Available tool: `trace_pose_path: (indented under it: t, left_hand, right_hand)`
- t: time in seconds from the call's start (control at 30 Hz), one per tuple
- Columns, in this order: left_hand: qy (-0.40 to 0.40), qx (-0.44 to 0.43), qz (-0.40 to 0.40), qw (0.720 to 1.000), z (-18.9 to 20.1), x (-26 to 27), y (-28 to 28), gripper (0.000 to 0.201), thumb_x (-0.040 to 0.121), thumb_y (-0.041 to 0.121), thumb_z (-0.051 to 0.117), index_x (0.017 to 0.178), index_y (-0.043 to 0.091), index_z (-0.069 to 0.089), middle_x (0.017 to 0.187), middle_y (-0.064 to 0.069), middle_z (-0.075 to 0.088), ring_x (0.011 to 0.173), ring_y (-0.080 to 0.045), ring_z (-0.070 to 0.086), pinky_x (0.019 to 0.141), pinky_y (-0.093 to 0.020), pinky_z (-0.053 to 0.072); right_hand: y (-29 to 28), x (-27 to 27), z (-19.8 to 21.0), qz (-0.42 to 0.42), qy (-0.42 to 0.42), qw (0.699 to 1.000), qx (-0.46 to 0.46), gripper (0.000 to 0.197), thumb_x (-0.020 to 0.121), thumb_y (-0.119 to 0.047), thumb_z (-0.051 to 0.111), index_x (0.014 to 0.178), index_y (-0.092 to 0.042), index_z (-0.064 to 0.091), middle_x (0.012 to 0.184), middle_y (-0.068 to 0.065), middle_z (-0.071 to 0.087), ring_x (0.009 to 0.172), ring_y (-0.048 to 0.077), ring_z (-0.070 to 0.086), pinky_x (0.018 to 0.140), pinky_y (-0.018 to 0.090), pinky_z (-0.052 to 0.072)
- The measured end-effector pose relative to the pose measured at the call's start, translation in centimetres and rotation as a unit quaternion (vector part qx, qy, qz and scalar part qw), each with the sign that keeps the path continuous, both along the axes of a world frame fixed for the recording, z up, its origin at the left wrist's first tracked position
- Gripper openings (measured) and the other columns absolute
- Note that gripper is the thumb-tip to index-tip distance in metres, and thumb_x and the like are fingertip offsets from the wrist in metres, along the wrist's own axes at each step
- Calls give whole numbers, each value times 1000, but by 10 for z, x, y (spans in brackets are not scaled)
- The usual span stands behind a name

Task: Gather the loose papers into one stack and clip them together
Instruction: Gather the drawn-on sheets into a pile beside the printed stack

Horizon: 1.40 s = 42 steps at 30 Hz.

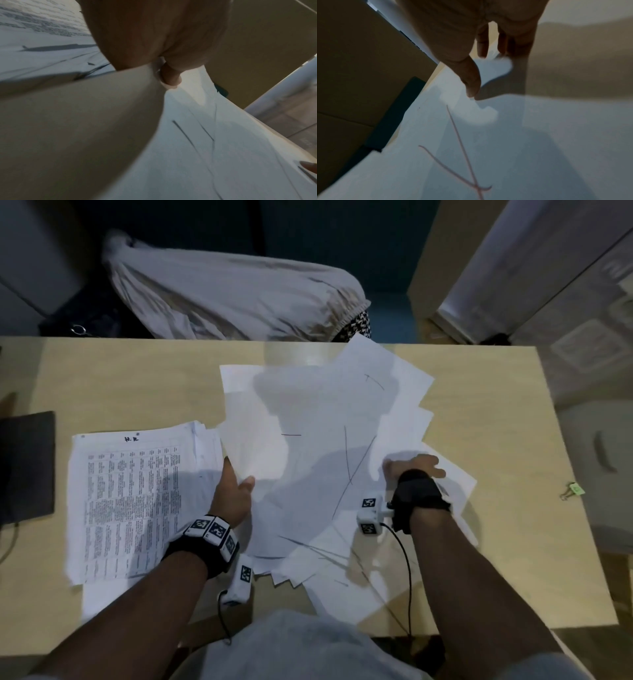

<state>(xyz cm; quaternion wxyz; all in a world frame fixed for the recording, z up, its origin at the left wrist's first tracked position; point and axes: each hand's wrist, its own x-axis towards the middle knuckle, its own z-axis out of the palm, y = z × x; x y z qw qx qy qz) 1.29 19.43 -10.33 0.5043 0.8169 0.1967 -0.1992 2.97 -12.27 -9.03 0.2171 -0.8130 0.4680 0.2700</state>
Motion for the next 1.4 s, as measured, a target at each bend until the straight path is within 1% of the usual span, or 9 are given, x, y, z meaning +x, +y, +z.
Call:
trace_pose_path:
  t: [0.2,0.4,0.5,0.73,0.93,1.07,1.17,1.27,1.4]
  left_hand:
    - [-25,-4,-16,1000,2,-2,-3,60,98,9,44,151,12,16,152,-9,32,141,-24,30,108,-23,16]
    - [-46,-59,3,997,4,-4,-2,56,102,25,39,151,13,14,156,-2,23,144,-14,20,117,-29,12]
    - [-31,-135,29,990,6,-6,-4,61,93,38,58,145,24,30,145,7,44,133,-11,41,111,-33,30]
    - [-32,-91,14,995,14,3,0,50,86,-1,64,132,2,44,120,-8,60,112,-23,57,99,-32,42]
    - [-4,-209,25,978,31,10,-5,43,85,8,69,125,13,56,116,0,68,110,-14,62,87,-23,46]
    - [-13,-255,112,960,24,0,-3,39,82,5,72,117,19,62,118,-4,68,111,-22,63,92,-37,50]
    - [-32,-151,152,976,24,4,13,43,81,-4,68,121,8,59,120,-12,66,110,-27,62,100,-41,46]
    - [-41,-30,138,989,24,9,41,39,81,5,70,118,0,60,115,-14,66,106,-25,62,100,-40,46]
    - [-28,42,132,990,29,2,71,50,75,30,76,105,-8,61,96,-15,65,91,-24,62,87,-40,50]
  right_hand:
    - [10,1,2,-32,-129,989,72,38,86,-20,63,117,0,56,123,17,61,113,35,57,96,38,47]
    - [44,6,7,76,-157,978,115,36,91,-15,54,121,5,49,126,22,55,117,36,52,95,34,41]
    - [64,16,6,115,-185,969,117,34,90,-13,54,116,8,51,123,28,51,113,41,53,94,38,44]
    - [79,24,10,41,-251,945,207,79,85,-40,64,144,-8,21,144,17,38,131,33,41,109,41,36]
    - [81,36,25,133,-282,926,214,56,96,-20,48,146,-13,25,140,14,48,126,33,47,101,33,37]
    - [88,40,30,204,-286,910,222,56,96,-18,47,148,-21,25,136,9,52,122,27,50,96,25,36]
    - [60,42,23,189,-285,926,159,56,96,-24,49,148,-23,27,123,12,56,111,28,55,84,21,39]
    - [4,32,10,247,-182,951,-30,73,88,-33,60,149,-19,22,141,16,40,130,33,39,103,41,36]
    - [-42,4,3,300,-67,948,-87,103,77,-49,69,150,-15,7,150,16,25,134,36,30,105,49,33]
